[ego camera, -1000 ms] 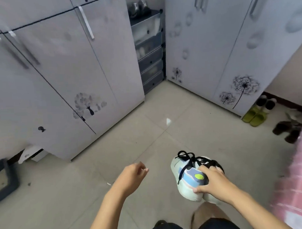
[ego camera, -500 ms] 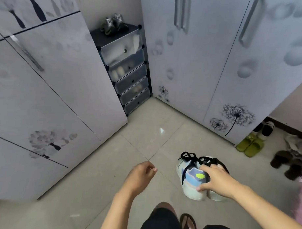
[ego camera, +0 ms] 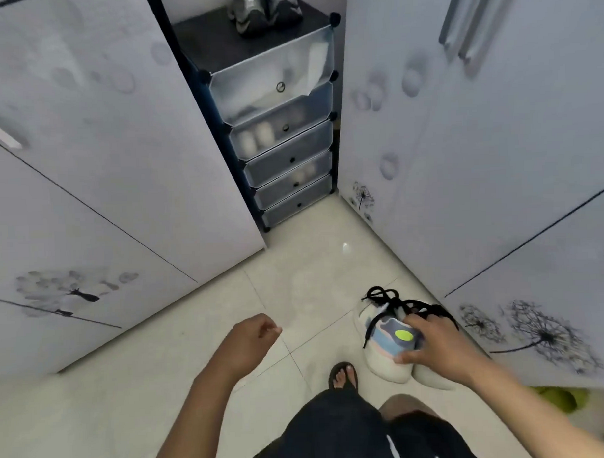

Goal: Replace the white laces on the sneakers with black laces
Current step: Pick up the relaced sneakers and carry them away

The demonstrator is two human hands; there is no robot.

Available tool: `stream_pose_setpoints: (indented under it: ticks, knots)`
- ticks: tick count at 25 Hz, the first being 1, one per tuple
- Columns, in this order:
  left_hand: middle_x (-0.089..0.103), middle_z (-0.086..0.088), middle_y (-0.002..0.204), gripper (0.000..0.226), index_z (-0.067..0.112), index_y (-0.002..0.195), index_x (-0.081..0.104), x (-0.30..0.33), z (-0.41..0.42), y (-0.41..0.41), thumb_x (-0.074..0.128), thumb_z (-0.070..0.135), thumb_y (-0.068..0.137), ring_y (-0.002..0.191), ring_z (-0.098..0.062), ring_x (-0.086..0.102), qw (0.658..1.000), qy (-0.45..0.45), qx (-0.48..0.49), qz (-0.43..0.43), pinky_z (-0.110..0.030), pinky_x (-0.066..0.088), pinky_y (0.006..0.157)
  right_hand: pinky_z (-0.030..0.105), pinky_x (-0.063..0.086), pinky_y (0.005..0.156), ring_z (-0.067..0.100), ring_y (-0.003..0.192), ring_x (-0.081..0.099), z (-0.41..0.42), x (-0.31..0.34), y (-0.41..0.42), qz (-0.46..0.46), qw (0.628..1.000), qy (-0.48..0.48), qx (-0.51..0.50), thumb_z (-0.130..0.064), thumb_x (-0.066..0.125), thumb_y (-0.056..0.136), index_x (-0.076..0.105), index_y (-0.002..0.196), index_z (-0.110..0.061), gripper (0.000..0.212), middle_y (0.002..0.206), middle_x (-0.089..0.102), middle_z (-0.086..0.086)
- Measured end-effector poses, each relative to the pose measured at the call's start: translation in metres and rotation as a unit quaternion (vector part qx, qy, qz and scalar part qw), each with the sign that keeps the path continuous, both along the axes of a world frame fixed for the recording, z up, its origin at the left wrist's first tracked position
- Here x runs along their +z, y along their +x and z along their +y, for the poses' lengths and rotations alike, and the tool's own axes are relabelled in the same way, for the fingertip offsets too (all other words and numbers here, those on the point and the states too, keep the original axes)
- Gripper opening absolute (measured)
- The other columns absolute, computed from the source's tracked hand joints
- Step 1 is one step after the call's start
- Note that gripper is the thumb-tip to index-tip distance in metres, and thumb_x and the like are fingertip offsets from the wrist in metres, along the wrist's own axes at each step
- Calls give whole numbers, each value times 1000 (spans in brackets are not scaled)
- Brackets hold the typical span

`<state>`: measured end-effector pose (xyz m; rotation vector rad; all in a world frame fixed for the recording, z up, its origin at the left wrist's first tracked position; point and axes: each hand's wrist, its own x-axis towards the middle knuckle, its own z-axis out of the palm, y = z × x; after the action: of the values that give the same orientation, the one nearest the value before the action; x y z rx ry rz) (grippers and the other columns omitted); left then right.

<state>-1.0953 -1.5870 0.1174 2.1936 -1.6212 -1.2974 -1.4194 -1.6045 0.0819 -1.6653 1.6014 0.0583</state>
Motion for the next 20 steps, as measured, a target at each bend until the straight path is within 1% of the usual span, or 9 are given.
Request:
stream_pose_setpoints:
  ticks: [4, 6, 8, 9, 11, 15, 17, 18, 20]
  knots:
    - [63, 8, 98, 18, 23, 98, 63, 3, -111, -41, 53, 37, 93, 91, -7, 58, 999, 13, -2, 32, -17, 43, 72, 15, 31, 69, 15, 97, 38, -106, 7, -25, -24, 999, -7, 21, -47, 79, 65, 40, 86, -47, 44, 93, 43, -10]
    - [64, 8, 97, 17, 24, 98, 63, 1, -155, -56, 53, 37, 93, 91, -9, 59, 999, 20, 10, 33, -18, 44, 72, 21, 37, 77, 14, 100, 38, -153, 1, -33, -24, 999, -5, 27, -48, 77, 67, 43, 93, -46, 43, 99, 44, -8]
    - [64, 6, 97, 17, 23, 97, 63, -17, -204, -71, 52, 36, 94, 88, -9, 59, 998, 22, 33, 41, -18, 43, 68, 29, 41, 85, 14, 103, 39, -216, -16, -43, -21, 998, 3, 56, -51, 75, 68, 48, 104, -39, 47, 102, 45, -6]
    - [64, 6, 97, 17, 23, 97, 64, -26, -227, -79, 51, 35, 94, 87, -9, 59, 998, 25, 45, 45, -17, 43, 67, 30, 41, 86, 15, 104, 39, -247, -23, -46, -9, 997, 12, 72, -51, 75, 68, 50, 107, -36, 49, 102, 45, -5]
    - [65, 7, 96, 16, 23, 96, 64, -49, -277, -93, 52, 34, 94, 88, -8, 59, 995, 23, 67, 66, -17, 43, 69, 30, 41, 88, 16, 105, 39, -304, -43, -44, 1, 996, 16, 92, -51, 74, 68, 50, 109, -34, 51, 103, 45, -4]
    - [63, 7, 83, 11, 20, 85, 62, -106, -355, -102, 54, 23, 92, 84, -12, 59, 975, 40, 181, 126, -16, 43, 69, 32, 41, 86, 20, 108, 40, -391, -87, -21, 18, 992, 22, 124, -51, 72, 72, 51, 111, -30, 49, 108, 48, 0]
    - [62, 4, 80, 15, 21, 75, 58, -132, -372, -99, 55, 19, 90, 80, -15, 57, 956, 65, 248, 142, -22, 44, 72, 32, 41, 87, 23, 112, 40, -428, -106, -7, 35, 989, 25, 138, -50, 71, 72, 52, 114, -30, 51, 111, 49, 2]
    - [61, 3, 79, 18, 21, 72, 57, -143, -378, -96, 56, 19, 90, 77, -15, 57, 951, 82, 261, 142, -23, 45, 73, 33, 42, 87, 24, 113, 41, -443, -120, 1, 45, 988, 29, 144, -51, 71, 72, 52, 115, -29, 52, 111, 49, 2]
    - [60, 2, 74, 21, 19, 69, 56, -176, -400, -83, 57, 18, 90, 67, -11, 56, 940, 107, 283, 156, -18, 45, 66, 34, 43, 86, 26, 112, 42, -470, -158, 20, 46, 987, 35, 149, -53, 70, 72, 51, 112, -28, 51, 107, 48, 2]
